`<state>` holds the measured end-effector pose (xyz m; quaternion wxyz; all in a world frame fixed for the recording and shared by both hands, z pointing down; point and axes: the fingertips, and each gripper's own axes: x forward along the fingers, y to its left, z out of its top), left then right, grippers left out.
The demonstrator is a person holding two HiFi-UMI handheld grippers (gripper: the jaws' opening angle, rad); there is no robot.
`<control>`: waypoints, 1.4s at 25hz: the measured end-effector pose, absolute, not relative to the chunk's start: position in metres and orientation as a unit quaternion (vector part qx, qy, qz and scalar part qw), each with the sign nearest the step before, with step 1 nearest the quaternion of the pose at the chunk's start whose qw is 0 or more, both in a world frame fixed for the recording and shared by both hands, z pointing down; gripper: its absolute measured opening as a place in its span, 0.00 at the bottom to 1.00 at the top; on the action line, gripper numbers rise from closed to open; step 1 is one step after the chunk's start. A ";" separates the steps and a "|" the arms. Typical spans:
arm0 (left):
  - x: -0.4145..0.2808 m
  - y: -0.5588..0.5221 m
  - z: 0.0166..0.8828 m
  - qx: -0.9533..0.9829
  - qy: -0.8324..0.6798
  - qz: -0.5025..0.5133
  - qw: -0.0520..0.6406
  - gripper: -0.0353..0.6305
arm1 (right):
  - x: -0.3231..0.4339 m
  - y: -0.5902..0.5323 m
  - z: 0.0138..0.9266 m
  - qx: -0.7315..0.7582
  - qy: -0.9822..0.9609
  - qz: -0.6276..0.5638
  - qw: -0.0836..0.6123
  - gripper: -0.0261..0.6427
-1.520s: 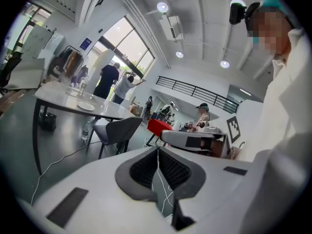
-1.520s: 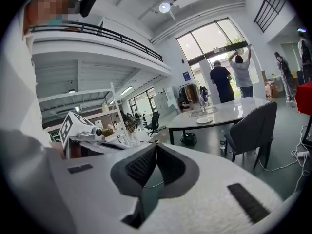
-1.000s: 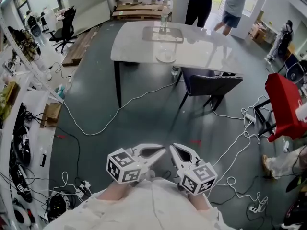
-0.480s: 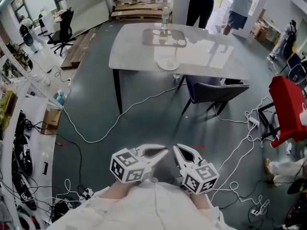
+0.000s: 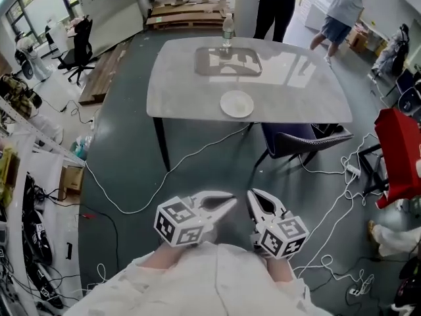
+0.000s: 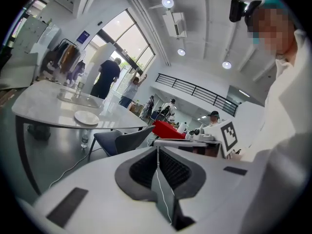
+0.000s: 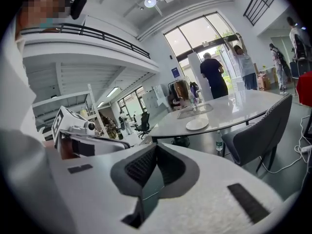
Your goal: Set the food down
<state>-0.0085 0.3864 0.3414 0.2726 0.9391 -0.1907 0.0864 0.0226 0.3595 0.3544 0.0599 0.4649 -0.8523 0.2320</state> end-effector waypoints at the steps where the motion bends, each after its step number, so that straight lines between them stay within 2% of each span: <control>1: -0.011 0.377 0.343 0.939 -0.188 0.087 0.273 0.09 | 0.024 0.350 0.355 0.471 -0.849 0.232 0.059 0.04; 15: -0.027 0.315 0.356 0.936 -0.146 0.088 0.309 0.09 | -0.001 0.286 0.369 0.480 -0.838 0.246 0.082 0.04; 23: -0.025 0.298 0.374 0.928 -0.145 0.104 0.327 0.09 | 0.006 0.269 0.385 0.480 -0.829 0.269 0.098 0.04; 35: -0.017 0.213 0.382 0.921 -0.171 0.102 0.334 0.09 | 0.020 0.195 0.388 0.474 -0.832 0.270 0.099 0.04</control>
